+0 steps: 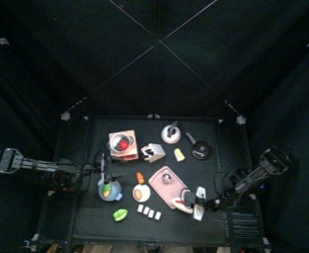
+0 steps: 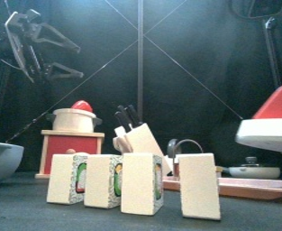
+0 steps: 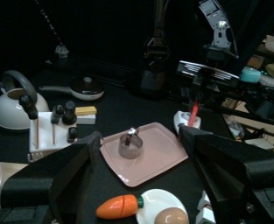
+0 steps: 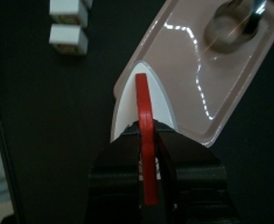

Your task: Place iron on plate

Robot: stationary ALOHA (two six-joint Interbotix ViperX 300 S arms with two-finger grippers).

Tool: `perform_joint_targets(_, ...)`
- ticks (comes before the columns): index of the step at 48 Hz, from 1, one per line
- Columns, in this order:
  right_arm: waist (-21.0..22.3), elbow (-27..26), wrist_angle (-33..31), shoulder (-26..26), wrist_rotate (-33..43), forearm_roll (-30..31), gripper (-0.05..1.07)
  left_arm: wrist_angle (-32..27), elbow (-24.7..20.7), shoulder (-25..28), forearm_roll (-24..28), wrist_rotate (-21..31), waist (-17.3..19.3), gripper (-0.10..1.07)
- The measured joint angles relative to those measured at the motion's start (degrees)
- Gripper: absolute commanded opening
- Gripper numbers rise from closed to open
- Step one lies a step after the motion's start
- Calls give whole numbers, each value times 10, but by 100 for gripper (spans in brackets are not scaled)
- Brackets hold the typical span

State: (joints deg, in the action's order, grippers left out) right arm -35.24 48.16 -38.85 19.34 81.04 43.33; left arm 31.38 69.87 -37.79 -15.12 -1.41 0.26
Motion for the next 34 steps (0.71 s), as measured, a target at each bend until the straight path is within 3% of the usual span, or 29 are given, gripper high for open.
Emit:
perform_joint_targets(15, 69, -6, 21, -4, -1, 62, 38, 0, 1, 0, -1, -1, 1, 102)
perform_joint_targets(34, 105, -6, 59, -39, -18, 86, 38, 0, 3, 0, -1, -1, 0, 102)
